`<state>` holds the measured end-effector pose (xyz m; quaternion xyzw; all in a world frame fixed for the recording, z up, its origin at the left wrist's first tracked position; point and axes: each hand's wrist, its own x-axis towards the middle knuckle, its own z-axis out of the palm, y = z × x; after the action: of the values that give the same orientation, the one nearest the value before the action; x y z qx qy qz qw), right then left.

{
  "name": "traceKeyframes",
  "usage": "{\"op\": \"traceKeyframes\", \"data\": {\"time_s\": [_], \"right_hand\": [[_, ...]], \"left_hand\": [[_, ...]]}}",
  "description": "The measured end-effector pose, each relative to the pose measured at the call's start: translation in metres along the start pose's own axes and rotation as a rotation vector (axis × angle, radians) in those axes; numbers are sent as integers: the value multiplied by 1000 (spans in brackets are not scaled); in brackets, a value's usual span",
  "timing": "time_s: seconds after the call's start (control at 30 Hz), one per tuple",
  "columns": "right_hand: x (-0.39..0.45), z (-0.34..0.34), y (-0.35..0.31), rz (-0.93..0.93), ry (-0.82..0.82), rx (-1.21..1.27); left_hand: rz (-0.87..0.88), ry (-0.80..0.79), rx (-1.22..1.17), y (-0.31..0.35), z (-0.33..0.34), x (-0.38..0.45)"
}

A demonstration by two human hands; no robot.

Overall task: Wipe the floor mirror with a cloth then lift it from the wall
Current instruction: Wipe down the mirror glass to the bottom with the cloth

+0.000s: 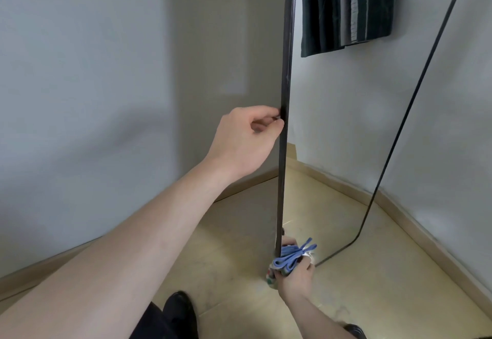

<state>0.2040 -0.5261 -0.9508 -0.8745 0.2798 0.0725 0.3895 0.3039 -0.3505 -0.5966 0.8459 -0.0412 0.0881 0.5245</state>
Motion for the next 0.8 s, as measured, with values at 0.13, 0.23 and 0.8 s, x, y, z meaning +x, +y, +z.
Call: {"op": "traceKeyframes", "data": {"time_s": [0.13, 0.23, 0.8], "right_hand": [[0, 3, 1, 71, -53, 102], [7, 10, 16, 72, -28, 199], [-35, -87, -166, -455, 227, 661]], "left_hand": [[7, 7, 8, 0, -1, 4], [12, 7, 13, 1, 0, 5], [-51, 32, -12, 13, 1, -8]]}}
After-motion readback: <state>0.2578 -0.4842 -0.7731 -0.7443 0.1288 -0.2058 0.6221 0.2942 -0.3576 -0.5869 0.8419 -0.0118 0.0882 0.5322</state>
